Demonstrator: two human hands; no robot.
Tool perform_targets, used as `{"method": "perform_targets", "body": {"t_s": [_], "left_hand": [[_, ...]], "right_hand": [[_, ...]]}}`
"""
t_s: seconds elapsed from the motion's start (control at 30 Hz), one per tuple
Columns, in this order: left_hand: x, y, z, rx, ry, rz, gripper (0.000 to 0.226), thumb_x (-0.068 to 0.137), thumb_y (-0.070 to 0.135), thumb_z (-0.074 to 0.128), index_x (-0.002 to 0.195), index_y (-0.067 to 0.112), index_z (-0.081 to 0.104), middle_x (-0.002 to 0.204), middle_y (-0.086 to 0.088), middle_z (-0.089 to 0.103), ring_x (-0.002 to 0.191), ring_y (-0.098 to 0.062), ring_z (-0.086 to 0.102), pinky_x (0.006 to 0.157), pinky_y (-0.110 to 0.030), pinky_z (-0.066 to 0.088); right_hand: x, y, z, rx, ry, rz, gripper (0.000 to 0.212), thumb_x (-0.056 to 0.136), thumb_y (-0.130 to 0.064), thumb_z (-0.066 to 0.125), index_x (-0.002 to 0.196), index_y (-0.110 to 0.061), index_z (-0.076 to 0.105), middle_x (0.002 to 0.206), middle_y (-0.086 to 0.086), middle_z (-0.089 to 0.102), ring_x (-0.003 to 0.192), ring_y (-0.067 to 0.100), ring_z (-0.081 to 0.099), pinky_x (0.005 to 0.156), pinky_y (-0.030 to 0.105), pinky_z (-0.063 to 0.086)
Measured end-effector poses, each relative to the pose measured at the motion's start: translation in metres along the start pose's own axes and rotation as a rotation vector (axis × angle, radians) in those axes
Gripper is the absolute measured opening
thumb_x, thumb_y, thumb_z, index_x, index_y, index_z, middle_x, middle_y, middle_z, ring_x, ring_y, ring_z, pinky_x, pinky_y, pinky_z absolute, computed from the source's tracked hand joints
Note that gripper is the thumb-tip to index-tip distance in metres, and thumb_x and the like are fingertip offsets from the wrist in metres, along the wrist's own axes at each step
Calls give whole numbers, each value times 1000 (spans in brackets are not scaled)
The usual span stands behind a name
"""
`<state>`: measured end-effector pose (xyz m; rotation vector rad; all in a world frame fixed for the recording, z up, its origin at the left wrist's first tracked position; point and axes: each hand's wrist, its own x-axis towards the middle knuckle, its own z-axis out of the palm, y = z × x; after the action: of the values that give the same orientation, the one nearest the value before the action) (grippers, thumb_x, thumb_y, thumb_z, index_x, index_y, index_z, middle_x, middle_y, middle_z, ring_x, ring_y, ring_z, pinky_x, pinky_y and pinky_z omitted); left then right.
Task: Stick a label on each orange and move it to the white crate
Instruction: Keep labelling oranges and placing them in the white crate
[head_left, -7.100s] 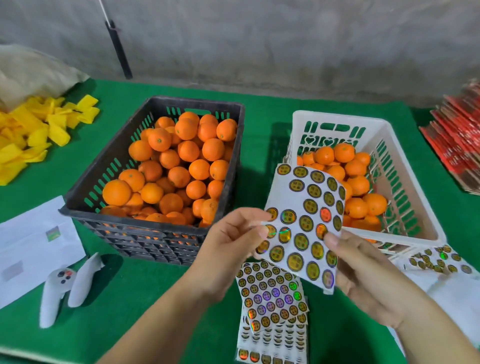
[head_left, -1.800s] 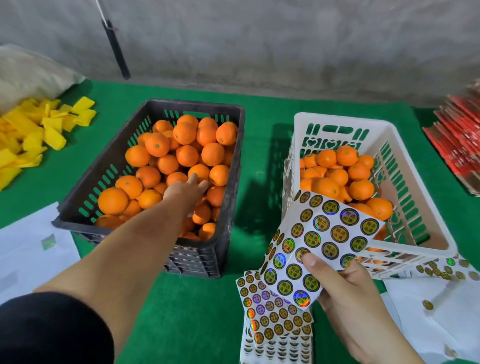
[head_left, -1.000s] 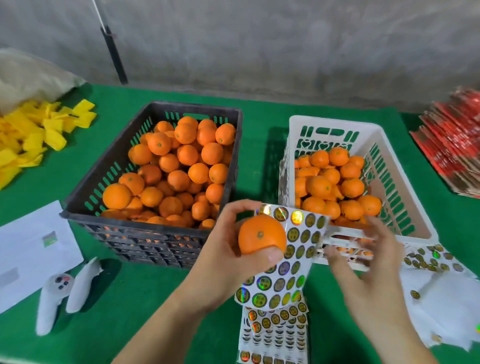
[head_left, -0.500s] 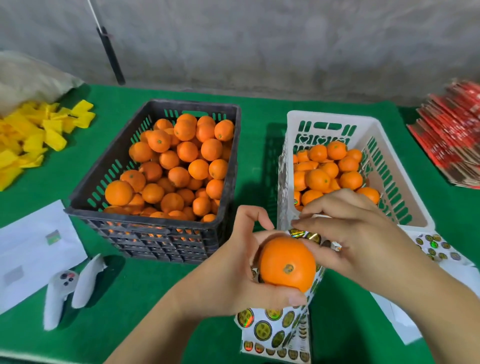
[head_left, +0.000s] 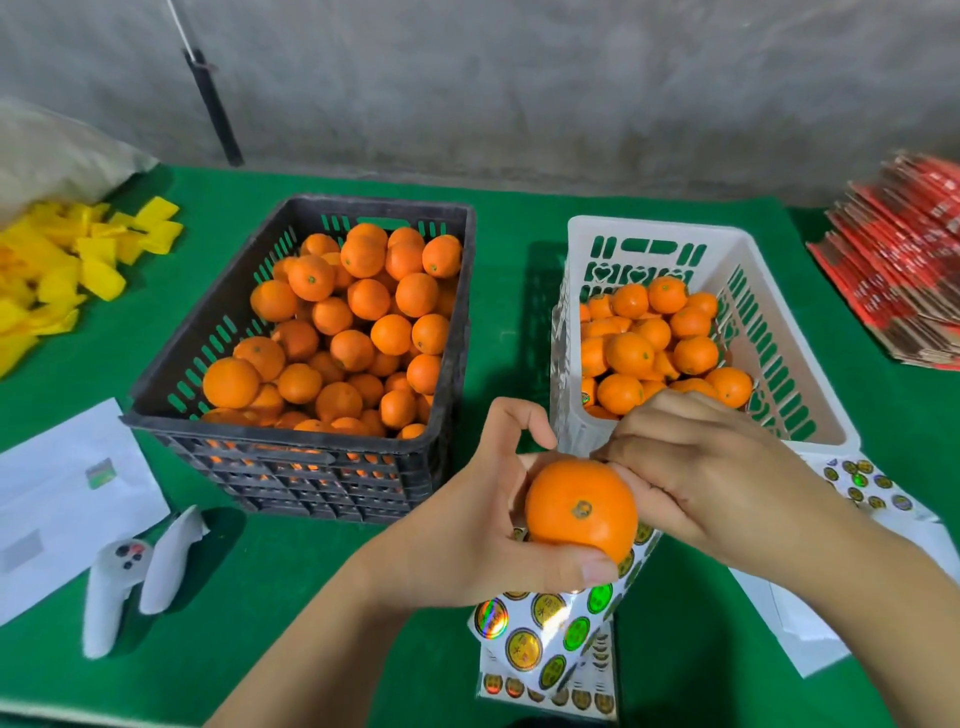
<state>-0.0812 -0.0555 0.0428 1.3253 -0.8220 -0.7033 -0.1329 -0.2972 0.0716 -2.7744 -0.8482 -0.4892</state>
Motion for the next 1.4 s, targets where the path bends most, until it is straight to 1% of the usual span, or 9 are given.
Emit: {"method": "perform_targets", "body": {"t_s": [0.37,0.53,0.73,0.9,0.97,1.07,1.13,1.23,1.4], "left_hand": [[1,0,0,-6,-96,-83,60,89,12,80,113,37,30,114,-36,56,84,-31,62,72,-44,52],[3,-2,-1,65,-108,-111,62,88,13,82,114,36,31,100,-16,59,79,-22,60,69,-36,52],[1,5,1,245,-100,-106,70,83,17,88,116,32,28,121,-9,61,87,-27,70,69,-29,55],[-1,11,6,397,-96,-76,75,82,22,89,121,27,25,115,-7,58,82,-23,68,66,-37,56],[-2,10,8,402,-74,-76,76,83,23,88,123,28,24,112,-7,59,82,-25,68,67,-39,56],[-1,8,9,347,-20,-95,78,83,24,88,129,35,25,116,7,61,87,-20,70,68,-27,57],[1,6,7,344,-3,-63,74,84,21,86,135,34,34,115,12,61,85,-13,67,71,-25,54],[3,3,5,333,16,-43,63,86,19,85,137,29,51,118,5,65,94,-17,69,77,-32,59],[11,-3,5,152,1,-81,65,88,24,84,144,22,52,125,0,67,112,-22,68,88,-35,57]], "right_hand": [[-5,4,-9,31,-184,-70,34,98,-48,61,103,-21,81,85,-6,66,77,22,60,65,40,54],[-5,2,-4,13,-171,-65,36,101,-45,55,92,-19,78,80,-5,63,75,24,59,64,41,52],[-11,6,6,514,-144,229,22,102,-21,61,85,-20,73,87,-9,66,84,16,62,76,36,49],[-8,-5,8,864,147,617,9,89,-33,68,89,-32,77,89,2,69,80,13,63,74,24,50],[-10,-10,6,747,326,631,7,89,-30,69,87,-30,76,82,3,66,73,13,57,70,21,44],[-19,-29,1,548,480,514,6,99,-31,73,94,-33,73,82,0,66,76,16,59,71,21,46],[-25,-42,4,497,370,374,8,98,-31,71,103,-34,76,84,-6,66,79,13,62,73,23,47],[-33,-43,2,478,213,298,34,96,-33,70,126,-20,75,90,-9,61,86,15,61,76,29,48],[-38,-49,7,119,45,284,80,92,-53,73,160,-26,41,137,-4,44,124,12,44,96,28,45]]}}
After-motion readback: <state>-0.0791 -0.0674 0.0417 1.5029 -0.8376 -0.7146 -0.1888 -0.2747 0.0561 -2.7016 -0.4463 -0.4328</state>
